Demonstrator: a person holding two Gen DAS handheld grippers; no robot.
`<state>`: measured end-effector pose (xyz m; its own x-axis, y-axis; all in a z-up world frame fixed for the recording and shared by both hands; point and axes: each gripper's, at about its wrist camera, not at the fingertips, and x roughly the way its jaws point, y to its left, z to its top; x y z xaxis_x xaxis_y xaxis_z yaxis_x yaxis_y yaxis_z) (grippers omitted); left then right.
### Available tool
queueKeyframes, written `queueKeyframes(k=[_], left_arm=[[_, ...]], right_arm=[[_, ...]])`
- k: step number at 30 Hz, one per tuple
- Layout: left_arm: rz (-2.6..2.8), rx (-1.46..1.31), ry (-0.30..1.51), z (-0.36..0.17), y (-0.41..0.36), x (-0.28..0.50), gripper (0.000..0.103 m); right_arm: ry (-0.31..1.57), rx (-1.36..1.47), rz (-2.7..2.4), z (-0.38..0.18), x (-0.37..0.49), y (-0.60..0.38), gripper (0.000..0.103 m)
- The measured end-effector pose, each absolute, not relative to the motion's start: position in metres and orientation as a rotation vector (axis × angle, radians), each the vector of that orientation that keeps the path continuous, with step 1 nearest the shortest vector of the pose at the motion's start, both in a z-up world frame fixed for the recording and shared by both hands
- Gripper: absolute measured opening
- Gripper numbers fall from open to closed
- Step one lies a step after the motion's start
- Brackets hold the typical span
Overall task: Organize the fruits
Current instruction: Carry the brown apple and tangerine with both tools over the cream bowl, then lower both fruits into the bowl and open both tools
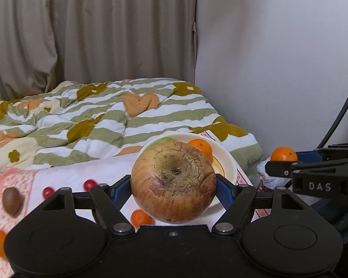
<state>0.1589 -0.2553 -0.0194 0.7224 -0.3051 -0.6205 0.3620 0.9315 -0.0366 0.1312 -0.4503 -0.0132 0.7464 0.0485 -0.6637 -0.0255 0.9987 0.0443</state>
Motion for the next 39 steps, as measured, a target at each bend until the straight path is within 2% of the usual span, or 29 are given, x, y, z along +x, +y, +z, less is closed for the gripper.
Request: queueKeyframes(k=[14, 26, 27, 28, 30, 39], left_arm=[[-0.422, 0.176, 0.790, -0.080, -0.290, 0.248, 0.078], [-0.426, 0.201, 0.880, -0.110, -0.299, 0.275, 0.079], [-0.428, 0.203, 0.885, -0.109, -0.299, 0.276, 0.081], [-0.439, 0.196, 0.881, -0.108, -0.298, 0.275, 0.092], [-0.448, 0.190, 0.841, -0.099, -0.295, 0.271, 0.103], [-0.425, 0.223, 0.808, -0.077, -0.282, 0.254, 0.103]], right_arm=[[0.794, 0.101, -0.034, -0.049, 0.205, -0.470, 0.053], [0.842, 0.131, -0.055, -0.068, 0.229, -0.477, 0.053], [0.842, 0.132, -0.056, -0.067, 0.229, -0.477, 0.053], [0.842, 0.132, -0.058, -0.067, 0.229, -0.478, 0.053], [0.837, 0.129, -0.060, -0.064, 0.229, -0.479, 0.052], [0.834, 0.104, -0.024, -0.060, 0.235, -0.481, 0.053]])
